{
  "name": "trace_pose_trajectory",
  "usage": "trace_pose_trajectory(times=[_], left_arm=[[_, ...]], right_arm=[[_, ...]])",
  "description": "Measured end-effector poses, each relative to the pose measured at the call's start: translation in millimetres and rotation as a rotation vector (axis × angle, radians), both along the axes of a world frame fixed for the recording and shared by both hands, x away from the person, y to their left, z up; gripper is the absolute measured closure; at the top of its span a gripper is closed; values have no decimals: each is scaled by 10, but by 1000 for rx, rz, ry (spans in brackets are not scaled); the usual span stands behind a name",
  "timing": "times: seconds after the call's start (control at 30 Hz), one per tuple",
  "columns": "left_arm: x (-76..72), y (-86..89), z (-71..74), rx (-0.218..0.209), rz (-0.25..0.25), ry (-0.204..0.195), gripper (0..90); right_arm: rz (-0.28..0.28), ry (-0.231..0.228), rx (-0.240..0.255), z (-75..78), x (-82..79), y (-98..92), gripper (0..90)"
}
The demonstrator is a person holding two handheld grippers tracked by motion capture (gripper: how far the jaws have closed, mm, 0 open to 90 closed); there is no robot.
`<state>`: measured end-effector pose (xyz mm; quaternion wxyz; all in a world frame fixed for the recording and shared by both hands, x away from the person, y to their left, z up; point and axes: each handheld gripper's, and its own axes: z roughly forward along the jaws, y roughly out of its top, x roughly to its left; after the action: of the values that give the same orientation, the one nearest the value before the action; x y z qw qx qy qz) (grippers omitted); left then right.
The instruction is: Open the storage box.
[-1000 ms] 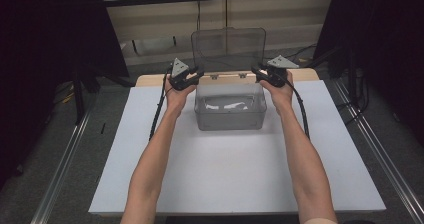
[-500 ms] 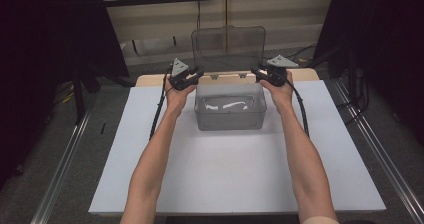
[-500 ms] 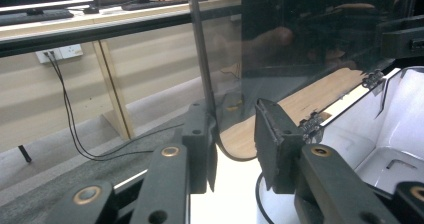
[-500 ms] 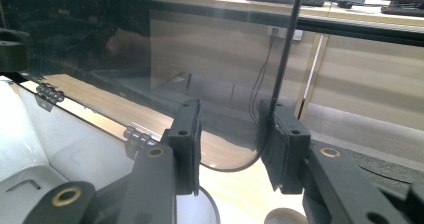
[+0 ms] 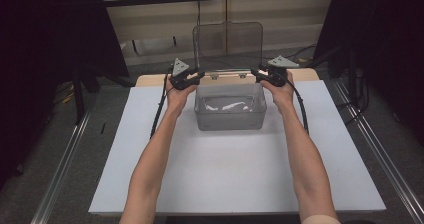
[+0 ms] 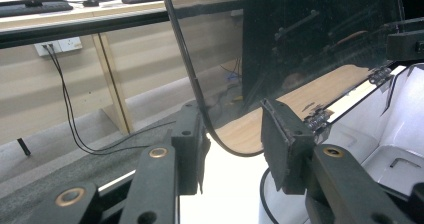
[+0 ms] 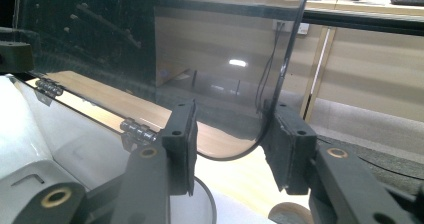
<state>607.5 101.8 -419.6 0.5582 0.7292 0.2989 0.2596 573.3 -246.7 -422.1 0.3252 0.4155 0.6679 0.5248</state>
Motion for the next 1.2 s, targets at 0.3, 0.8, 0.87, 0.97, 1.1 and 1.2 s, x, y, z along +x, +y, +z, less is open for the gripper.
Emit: trace_pose_trajectory(times=[0.3,0.8,0.87,0.97,1.1,1.2], left_arm=[[24,0,-21,-46,1,36,576],[42,-16,-60,-77,6,97,456],[44,-18,-54,-68,5,93,454],[45,-14,-59,-72,4,93,453],[46,-14,-60,-72,2,89,452],[45,-16,-66,-79,6,93,452]], right_arm=[[3,17,8,-1,24,-9,561],[3,35,56,-34,49,-41,533],[4,30,56,-41,56,-47,534],[1,34,61,-45,62,-45,534],[-2,35,61,-43,61,-41,534],[-7,38,64,-44,61,-39,535]])
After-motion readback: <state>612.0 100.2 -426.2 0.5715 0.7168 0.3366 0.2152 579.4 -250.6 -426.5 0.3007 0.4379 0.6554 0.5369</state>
